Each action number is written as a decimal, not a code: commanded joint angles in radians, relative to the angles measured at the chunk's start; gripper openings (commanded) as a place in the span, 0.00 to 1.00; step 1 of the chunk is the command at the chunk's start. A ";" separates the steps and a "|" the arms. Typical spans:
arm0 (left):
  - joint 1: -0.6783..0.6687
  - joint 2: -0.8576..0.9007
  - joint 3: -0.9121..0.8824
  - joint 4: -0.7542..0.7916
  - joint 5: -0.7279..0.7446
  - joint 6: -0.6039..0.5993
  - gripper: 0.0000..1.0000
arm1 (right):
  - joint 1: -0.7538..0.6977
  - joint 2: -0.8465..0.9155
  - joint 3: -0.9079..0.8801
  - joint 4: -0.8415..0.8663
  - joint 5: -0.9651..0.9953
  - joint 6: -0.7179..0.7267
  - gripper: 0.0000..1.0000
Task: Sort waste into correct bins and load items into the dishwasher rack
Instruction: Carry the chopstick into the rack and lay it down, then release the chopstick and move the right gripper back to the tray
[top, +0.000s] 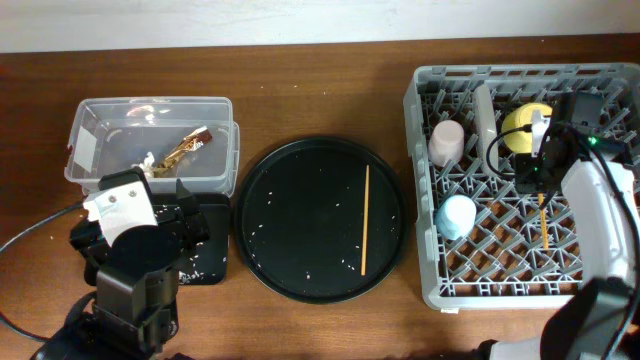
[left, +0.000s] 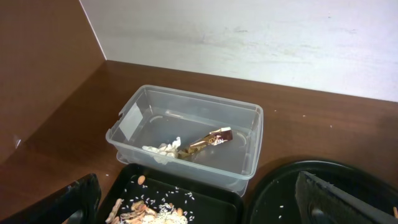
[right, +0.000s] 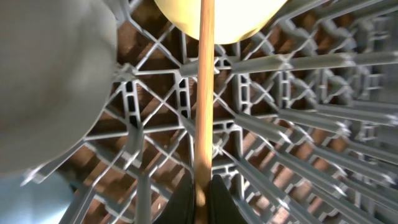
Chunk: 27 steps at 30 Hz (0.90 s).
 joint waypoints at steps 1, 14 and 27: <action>0.003 0.000 0.010 0.002 -0.022 -0.013 0.99 | -0.010 0.027 0.006 0.033 -0.039 -0.013 0.04; 0.003 0.000 0.010 0.002 -0.022 -0.013 0.99 | -0.010 0.029 0.006 0.072 -0.047 -0.040 0.39; 0.003 0.000 0.010 0.002 -0.022 -0.013 0.99 | -0.005 -0.070 0.426 -0.428 -0.619 0.256 0.41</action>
